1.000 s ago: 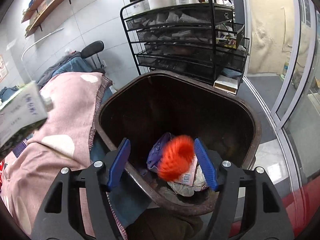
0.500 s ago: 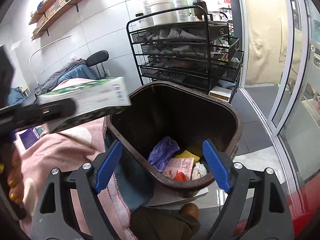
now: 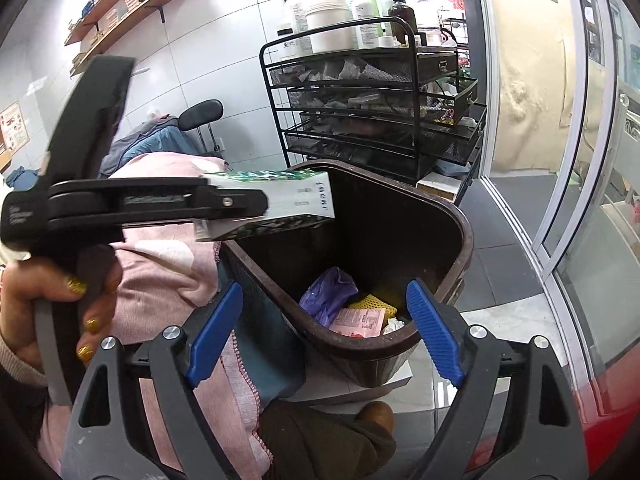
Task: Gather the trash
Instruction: 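Carry the green carton over the bin and open the left tool, then move the right tool back to the bed and grasp the blue-and-white paper cup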
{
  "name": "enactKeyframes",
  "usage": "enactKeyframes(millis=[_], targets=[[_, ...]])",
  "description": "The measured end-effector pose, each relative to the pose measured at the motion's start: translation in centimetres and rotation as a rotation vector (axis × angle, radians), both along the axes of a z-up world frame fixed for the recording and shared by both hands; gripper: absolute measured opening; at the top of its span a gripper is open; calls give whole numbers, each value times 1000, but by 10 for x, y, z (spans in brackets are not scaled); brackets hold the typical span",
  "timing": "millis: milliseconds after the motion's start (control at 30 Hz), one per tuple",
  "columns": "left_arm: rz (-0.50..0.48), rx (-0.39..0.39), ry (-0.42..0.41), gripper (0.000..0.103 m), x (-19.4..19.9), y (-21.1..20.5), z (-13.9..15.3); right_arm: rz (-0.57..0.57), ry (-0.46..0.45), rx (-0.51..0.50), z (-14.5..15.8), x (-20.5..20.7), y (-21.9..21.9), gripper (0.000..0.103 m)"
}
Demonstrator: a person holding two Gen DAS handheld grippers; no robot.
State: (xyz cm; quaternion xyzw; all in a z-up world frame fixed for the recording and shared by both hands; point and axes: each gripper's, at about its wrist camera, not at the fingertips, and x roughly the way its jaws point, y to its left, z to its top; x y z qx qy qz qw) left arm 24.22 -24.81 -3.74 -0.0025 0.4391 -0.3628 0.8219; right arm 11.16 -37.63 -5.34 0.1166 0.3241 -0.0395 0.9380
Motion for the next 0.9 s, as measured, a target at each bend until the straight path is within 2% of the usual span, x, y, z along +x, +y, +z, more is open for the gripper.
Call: enactKeyframes(millis=[167, 233, 267, 300, 467, 700, 900], targets=[[-11, 44, 36, 50, 8, -11, -10, 1, 9, 3, -1, -1, -1, 84], [-20, 40, 47, 58, 11, -13, -12, -1, 12, 4, -2, -1, -2, 84], [-22, 36, 45, 68, 12, -13, -11, -2, 15, 3, -3, -2, -2, 84], [-17, 35, 33, 75, 11, -11, -9, -3, 18, 2, -3, -2, -3, 84], [3, 35, -25, 84, 1, -3, 1, -20, 26, 8, -6, -3, -8, 84], [67, 31, -158, 93, -29, 32, 27, -2, 25, 8, -5, -1, -2, 84], [171, 46, -265, 97, -59, 83, 44, 55, 21, 8, -1, 7, 18, 87]])
